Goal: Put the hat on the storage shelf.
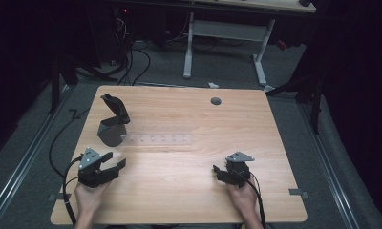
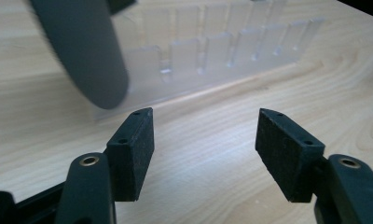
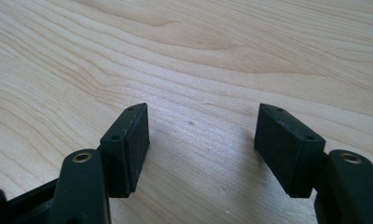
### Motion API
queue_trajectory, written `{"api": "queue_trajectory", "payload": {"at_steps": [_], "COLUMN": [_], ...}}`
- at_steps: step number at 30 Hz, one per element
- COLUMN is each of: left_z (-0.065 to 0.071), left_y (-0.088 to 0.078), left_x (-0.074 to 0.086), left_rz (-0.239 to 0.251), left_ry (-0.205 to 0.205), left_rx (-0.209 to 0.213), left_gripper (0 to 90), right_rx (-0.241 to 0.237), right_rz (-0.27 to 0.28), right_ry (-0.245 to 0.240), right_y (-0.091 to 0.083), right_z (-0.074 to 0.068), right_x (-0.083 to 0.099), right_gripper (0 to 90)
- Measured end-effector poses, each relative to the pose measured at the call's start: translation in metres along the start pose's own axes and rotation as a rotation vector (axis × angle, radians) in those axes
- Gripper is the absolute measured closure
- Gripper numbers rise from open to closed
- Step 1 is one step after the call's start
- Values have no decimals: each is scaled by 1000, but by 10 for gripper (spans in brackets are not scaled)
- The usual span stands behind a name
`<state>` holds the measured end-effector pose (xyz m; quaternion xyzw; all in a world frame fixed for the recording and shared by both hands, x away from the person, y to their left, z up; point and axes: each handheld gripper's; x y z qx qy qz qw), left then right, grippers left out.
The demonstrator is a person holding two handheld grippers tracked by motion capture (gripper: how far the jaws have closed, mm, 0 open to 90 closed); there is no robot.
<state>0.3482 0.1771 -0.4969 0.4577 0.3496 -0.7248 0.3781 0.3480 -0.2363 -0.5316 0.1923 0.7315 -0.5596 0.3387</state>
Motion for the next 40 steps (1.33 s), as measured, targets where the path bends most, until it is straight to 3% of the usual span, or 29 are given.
{"api": "queue_trajectory", "payload": {"at_steps": [8,14,21,27,31,40], "left_z": [16,24,28,27,27,28], "left_y": [12,21,31,39,43,44], "left_x": [20,33,44,49,56,56], "left_rz": [-67,-117,-155,-172,-187,-186], "left_ry": [13,54,103,105,154,147], "left_rx": [43,53,39,24,4,-5], "left_gripper": [375,375,375,374,363,331], "right_rx": [0,0,0,0,0,0], "right_rz": [0,-1,-1,-1,0,-1], "right_ry": [-1,1,1,0,0,1], "right_y": [0,0,0,0,0,0], "right_z": [0,0,0,0,0,0], "right_x": [0,0,0,0,0,0], "right_gripper": [357,356,356,355,355,355]}}
Point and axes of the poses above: each handheld gripper's, and its own axes: y roughly forward along the jaws, x roughly out of its underside, z roughly to its right, and after that the axes turned 13 degrees about y, right-handed
